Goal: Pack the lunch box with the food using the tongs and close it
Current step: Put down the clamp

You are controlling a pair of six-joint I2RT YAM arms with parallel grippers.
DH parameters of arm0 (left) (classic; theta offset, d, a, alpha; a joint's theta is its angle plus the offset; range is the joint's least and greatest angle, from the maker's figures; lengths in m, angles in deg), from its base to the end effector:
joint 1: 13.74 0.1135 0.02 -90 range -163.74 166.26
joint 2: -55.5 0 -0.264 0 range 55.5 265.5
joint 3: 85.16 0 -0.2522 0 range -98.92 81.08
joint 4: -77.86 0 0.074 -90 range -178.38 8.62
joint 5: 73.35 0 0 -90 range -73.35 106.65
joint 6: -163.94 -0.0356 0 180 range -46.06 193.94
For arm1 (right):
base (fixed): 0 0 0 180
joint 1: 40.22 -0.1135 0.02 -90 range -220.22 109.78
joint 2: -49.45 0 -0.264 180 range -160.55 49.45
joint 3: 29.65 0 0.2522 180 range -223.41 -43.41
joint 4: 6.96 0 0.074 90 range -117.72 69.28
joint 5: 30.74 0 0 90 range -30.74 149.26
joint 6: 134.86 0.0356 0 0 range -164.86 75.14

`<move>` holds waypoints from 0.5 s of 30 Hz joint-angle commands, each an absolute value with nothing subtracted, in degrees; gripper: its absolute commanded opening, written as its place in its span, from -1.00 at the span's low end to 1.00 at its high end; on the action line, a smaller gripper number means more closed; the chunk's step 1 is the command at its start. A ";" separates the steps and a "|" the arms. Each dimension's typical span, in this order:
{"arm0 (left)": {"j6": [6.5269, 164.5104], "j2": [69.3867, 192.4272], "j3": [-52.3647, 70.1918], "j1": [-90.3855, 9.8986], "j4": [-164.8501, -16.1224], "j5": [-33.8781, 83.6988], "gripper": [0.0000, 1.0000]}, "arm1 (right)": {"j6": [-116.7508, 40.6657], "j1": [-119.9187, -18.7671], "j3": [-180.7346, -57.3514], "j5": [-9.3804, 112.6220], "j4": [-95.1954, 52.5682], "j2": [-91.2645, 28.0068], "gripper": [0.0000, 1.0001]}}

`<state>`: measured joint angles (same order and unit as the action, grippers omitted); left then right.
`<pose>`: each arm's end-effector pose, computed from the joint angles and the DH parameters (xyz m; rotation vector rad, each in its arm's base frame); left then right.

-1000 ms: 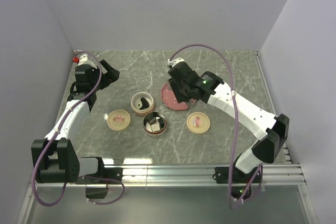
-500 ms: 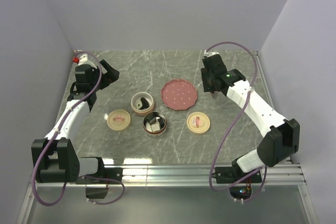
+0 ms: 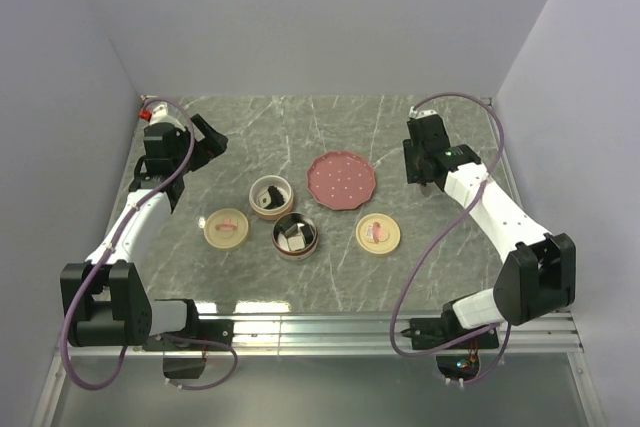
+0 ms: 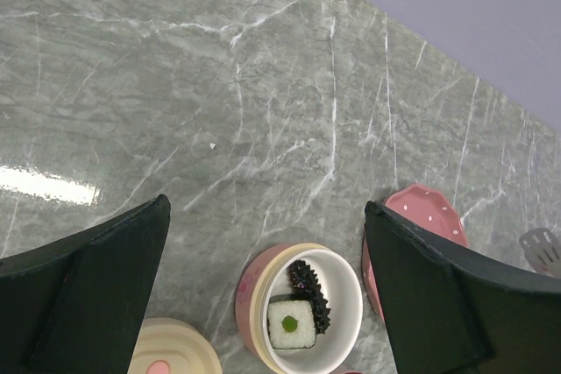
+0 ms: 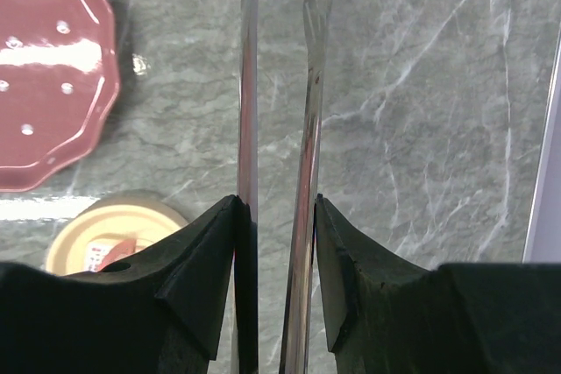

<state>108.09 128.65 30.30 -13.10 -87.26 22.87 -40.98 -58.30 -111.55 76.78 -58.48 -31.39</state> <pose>0.2932 -0.0006 0.2848 -0.5324 1.9390 -0.4844 0.2874 0.0826 0.2956 -0.1649 2.4009 -0.1990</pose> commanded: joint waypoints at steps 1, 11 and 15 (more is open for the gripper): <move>108.13 128.63 28.61 -13.30 -89.09 22.71 0.99 | -42.13 -57.36 -110.39 76.75 -53.59 -30.70 -0.06; 108.13 127.75 29.75 -12.87 -89.61 22.36 0.99 | -40.29 -57.27 -109.59 74.12 -53.33 -34.48 -0.07; 108.22 127.40 30.19 -12.25 -89.70 22.10 0.99 | -38.88 -57.27 -108.80 72.97 -54.11 -35.36 -0.07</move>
